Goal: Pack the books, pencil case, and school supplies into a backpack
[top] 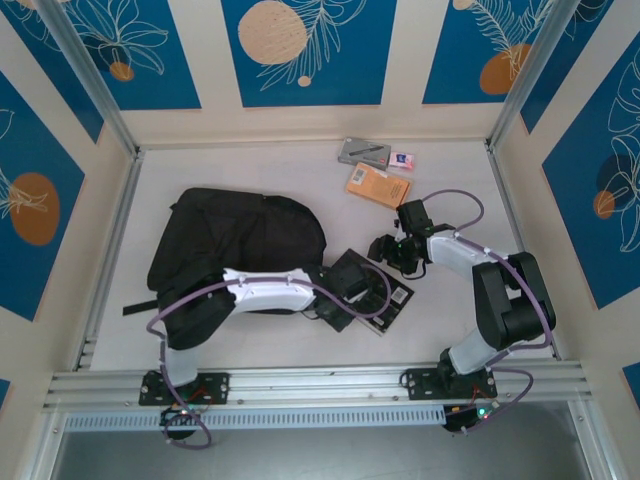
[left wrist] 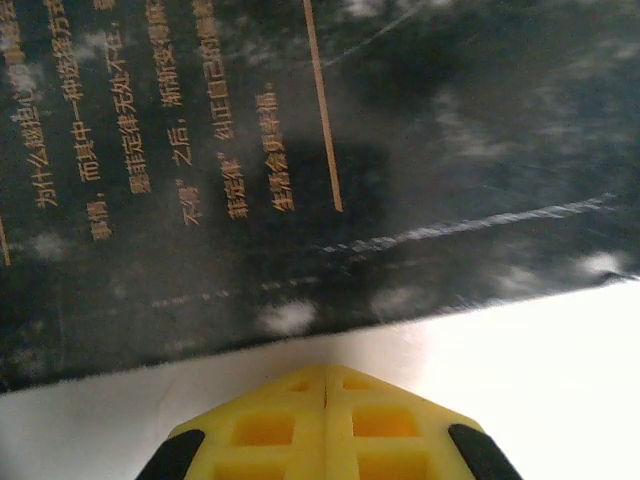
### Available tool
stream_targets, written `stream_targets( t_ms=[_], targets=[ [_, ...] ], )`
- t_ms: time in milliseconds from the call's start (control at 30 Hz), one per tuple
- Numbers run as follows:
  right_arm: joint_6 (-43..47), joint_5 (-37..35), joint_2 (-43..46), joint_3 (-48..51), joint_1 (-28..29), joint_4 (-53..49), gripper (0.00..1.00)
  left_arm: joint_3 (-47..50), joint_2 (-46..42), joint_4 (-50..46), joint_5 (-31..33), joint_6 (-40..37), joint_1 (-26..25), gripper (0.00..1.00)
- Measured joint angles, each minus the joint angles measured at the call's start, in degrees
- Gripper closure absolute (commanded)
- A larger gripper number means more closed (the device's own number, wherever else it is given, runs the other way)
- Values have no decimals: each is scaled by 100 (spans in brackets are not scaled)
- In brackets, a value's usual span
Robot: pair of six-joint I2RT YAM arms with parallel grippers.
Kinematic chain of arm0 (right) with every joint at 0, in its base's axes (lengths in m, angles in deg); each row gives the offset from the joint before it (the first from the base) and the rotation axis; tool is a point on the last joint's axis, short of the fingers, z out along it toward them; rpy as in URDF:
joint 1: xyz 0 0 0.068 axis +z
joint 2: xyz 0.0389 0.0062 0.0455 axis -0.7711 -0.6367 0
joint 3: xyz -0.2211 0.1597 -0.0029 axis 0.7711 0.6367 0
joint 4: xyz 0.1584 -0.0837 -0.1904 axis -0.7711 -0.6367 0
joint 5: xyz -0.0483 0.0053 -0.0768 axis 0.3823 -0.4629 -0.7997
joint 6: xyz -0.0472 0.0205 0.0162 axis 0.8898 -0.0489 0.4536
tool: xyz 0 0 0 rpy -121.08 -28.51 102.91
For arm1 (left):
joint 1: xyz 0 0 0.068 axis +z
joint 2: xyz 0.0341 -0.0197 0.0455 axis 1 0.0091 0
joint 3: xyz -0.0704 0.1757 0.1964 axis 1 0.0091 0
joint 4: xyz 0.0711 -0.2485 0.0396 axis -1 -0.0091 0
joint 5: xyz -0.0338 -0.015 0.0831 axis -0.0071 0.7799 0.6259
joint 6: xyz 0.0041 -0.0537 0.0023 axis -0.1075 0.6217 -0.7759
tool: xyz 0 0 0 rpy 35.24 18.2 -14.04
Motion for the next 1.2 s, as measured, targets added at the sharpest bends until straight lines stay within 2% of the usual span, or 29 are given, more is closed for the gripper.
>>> stream_targets(
  t_ms=[400,667,900,1200],
  targets=[
    [-68,15,35,271,22,125,38,-448,192,-68,-109,-13,804,100],
    [-295,166,560,750,105,74,37,-1043,645,-389,-264,-31,1261,100],
    [-496,389,1222,1167,374,-496,38,-1235,745,-269,-271,-17,1408,100],
    [-525,470,1342,1145,-146,-387,38,-861,654,129,-435,133,1381,100]
  ],
)
